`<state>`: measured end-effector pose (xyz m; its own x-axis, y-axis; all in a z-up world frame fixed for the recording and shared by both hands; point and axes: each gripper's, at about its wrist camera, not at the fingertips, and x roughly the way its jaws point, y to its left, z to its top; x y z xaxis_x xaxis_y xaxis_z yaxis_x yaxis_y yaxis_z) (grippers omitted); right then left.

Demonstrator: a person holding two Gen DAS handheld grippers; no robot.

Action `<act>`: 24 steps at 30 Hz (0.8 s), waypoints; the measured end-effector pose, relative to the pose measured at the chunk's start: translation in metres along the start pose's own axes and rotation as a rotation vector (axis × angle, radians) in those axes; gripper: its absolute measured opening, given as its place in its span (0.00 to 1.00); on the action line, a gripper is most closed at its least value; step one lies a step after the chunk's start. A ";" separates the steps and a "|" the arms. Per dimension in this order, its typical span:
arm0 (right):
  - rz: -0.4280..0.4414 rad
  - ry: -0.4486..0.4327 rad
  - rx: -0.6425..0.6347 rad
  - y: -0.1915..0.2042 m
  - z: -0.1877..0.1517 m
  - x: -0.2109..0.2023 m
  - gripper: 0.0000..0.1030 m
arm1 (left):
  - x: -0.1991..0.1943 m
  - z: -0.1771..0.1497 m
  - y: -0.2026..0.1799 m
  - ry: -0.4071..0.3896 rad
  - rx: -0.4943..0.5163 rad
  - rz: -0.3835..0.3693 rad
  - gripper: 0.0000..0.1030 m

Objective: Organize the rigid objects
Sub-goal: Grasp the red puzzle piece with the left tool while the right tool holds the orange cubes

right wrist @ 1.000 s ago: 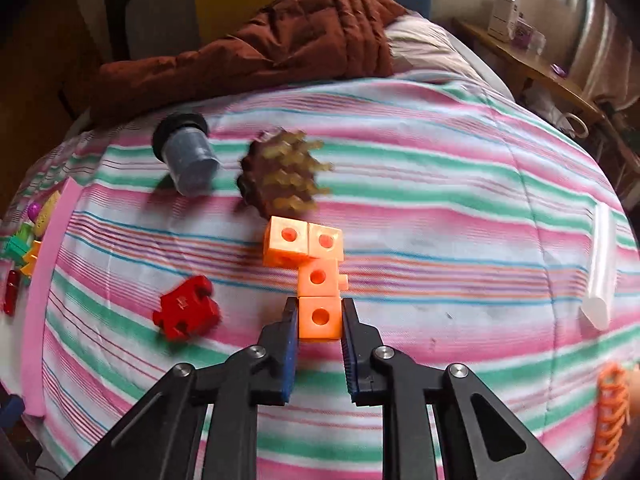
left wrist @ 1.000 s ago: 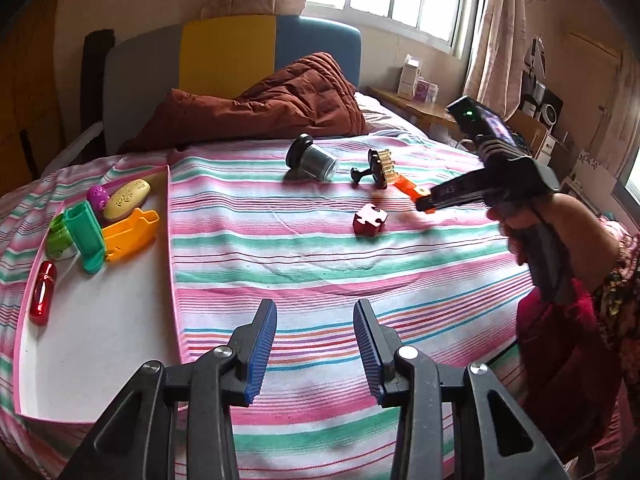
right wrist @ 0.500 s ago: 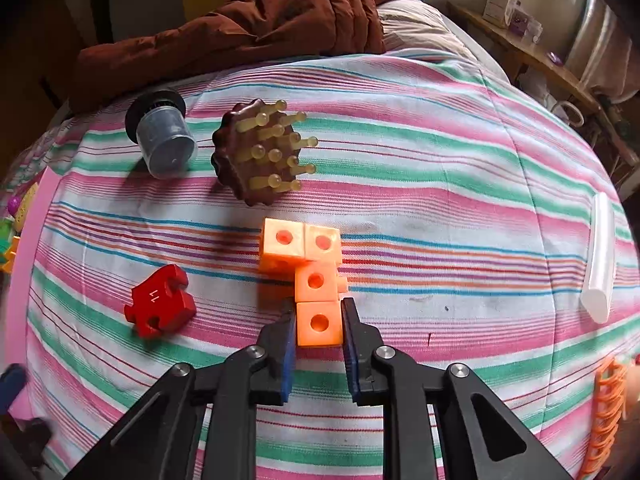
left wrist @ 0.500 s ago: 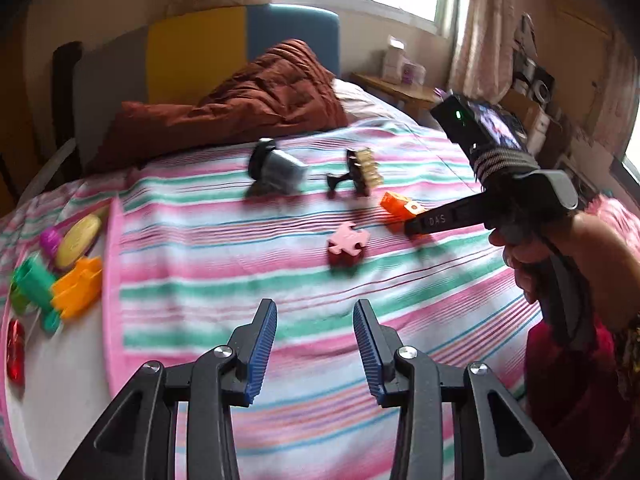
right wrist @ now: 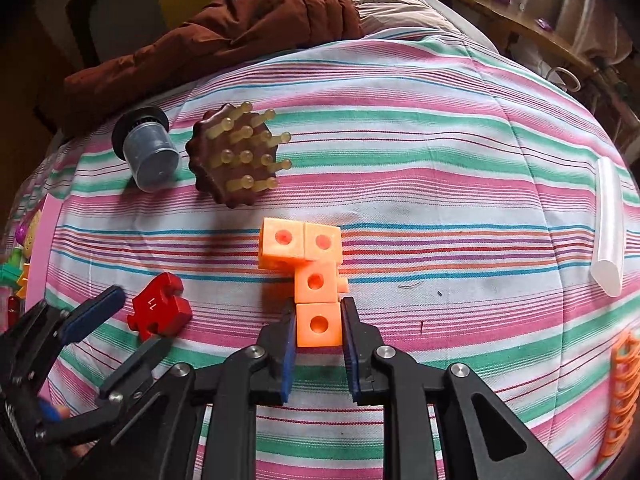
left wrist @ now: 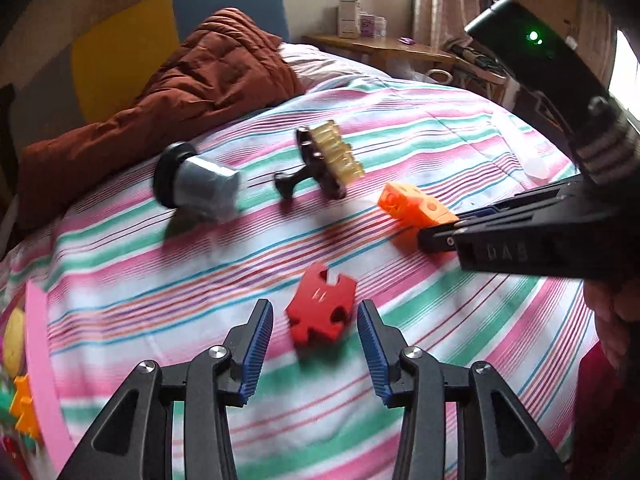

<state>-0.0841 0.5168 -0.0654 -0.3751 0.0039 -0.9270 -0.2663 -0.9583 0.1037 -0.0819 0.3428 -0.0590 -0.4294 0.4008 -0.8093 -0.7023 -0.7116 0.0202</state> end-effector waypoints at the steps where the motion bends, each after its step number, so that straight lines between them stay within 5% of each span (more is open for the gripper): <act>1: -0.004 0.000 -0.005 0.001 0.000 0.000 0.20 | 0.003 0.001 -0.001 0.003 0.010 0.006 0.43; 17: -0.023 -0.003 -0.018 0.008 0.001 0.007 0.20 | 0.013 -0.004 0.008 -0.034 -0.028 0.001 0.43; 24: -0.035 -0.018 -0.044 0.014 0.002 0.007 0.20 | 0.002 -0.015 0.006 -0.067 -0.031 0.010 0.34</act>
<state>-0.0920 0.5035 -0.0697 -0.3818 0.0425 -0.9233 -0.2408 -0.9690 0.0550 -0.0785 0.3309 -0.0697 -0.4735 0.4307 -0.7683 -0.6808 -0.7325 0.0090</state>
